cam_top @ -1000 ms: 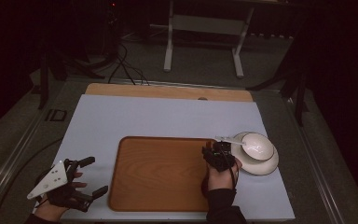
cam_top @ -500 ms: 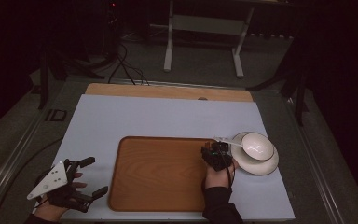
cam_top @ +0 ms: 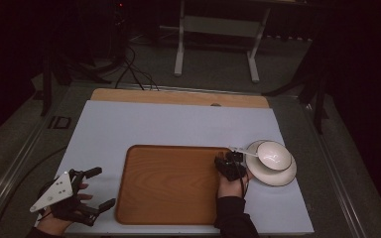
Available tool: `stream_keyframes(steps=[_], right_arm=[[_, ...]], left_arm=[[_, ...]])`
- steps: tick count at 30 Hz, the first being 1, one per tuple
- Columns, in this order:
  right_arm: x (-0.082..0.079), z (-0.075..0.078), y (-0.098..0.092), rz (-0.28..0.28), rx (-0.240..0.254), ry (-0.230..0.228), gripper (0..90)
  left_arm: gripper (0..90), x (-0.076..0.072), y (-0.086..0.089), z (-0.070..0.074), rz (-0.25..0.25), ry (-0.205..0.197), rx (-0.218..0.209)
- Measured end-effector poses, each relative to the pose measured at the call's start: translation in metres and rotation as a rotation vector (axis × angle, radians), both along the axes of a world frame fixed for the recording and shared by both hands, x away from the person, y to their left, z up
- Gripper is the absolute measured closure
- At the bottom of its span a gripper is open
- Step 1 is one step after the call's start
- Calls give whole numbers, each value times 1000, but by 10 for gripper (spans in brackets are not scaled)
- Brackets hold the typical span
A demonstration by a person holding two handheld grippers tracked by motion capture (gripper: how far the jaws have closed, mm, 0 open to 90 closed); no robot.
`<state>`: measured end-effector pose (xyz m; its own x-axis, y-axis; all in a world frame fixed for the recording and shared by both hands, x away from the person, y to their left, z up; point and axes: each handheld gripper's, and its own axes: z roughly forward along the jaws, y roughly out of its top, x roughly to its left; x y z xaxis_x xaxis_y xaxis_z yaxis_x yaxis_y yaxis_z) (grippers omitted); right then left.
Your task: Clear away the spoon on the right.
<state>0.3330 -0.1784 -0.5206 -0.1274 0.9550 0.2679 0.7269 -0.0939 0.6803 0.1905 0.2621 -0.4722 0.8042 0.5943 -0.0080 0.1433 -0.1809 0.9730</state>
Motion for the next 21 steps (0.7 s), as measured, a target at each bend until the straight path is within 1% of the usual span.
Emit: stream_keyframes(steps=[6,10,19,21], right_arm=[[2,-5,-1,-12,-21,7,738],[4,-6,-2,-11,-20,16,713],[4,-2,-4,-4,-33,22,673],[4,1,-5,1,-23,23,663]], left_arm=[[0,0,0,0,1,1,-1],[0,0,0,0,0,0,1],[0,0,0,0,2,-1,1],[0,0,0,0,1,-2,1]])
